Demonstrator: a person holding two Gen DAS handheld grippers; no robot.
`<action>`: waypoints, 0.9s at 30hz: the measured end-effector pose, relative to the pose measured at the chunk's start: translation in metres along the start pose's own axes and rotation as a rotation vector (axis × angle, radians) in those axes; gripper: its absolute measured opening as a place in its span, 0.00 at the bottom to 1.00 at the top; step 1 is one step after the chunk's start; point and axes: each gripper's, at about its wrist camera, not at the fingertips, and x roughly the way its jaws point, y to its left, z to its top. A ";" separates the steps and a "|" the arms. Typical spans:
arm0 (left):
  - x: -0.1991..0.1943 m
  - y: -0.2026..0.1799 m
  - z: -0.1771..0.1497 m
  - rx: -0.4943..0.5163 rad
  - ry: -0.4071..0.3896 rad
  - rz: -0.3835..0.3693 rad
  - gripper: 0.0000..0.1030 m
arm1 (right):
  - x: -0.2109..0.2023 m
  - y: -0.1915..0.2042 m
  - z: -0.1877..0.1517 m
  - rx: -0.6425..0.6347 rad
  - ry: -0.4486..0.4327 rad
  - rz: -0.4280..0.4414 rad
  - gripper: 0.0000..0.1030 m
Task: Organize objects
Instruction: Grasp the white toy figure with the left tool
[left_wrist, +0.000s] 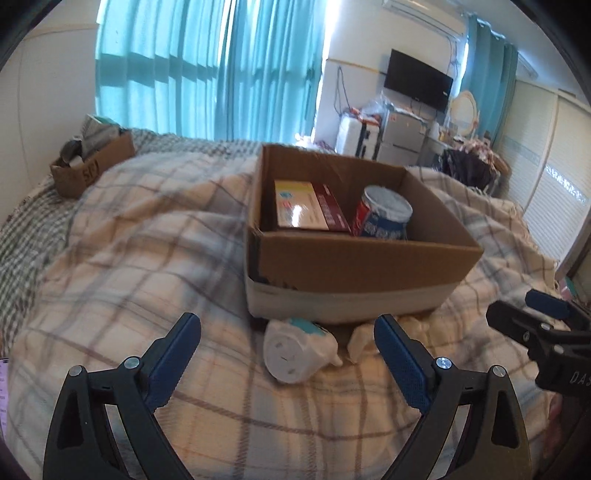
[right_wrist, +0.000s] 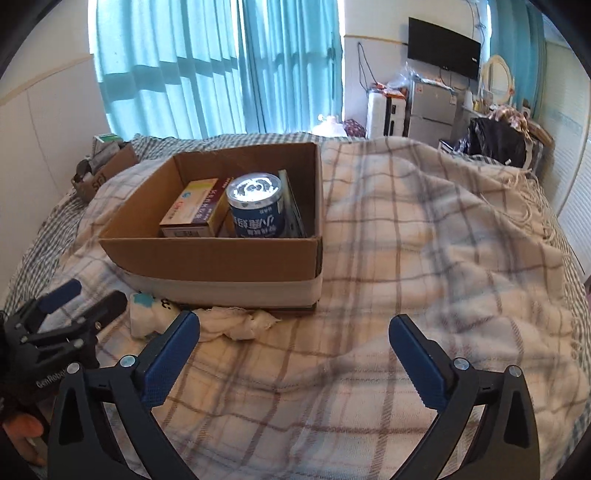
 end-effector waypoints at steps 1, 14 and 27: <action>0.004 -0.002 -0.002 0.013 0.022 -0.009 0.94 | 0.000 -0.001 0.000 0.005 0.001 -0.001 1.00; 0.046 -0.022 -0.022 0.118 0.202 0.000 0.68 | 0.012 -0.005 -0.004 0.033 0.053 -0.019 1.00; 0.044 -0.028 -0.024 0.124 0.193 0.010 0.60 | 0.016 0.000 -0.007 0.020 0.062 -0.012 1.00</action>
